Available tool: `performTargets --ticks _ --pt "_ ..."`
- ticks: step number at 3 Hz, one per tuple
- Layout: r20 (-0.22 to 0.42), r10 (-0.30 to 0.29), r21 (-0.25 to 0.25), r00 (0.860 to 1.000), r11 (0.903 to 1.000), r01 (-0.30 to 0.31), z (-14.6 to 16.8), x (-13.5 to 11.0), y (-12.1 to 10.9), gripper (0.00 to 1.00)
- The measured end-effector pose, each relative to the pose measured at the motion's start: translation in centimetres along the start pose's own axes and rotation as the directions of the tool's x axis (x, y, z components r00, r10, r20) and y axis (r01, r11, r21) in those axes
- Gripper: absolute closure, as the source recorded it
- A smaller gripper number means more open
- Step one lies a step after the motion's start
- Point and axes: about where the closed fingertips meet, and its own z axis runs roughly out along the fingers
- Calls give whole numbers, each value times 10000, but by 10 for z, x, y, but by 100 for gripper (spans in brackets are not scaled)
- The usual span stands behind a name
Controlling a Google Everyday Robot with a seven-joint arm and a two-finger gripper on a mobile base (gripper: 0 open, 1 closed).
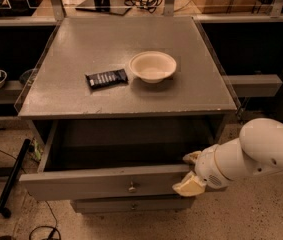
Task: Open top drawer
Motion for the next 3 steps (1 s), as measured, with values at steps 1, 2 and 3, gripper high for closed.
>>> performTargets --ticks 1,2,3 --pt "0 0 0 10000 10000 0 0 0 0 73" --pt "0 0 0 10000 10000 0 0 0 0 96" --pt "0 1 0 10000 10000 -1 -1 1 0 100"
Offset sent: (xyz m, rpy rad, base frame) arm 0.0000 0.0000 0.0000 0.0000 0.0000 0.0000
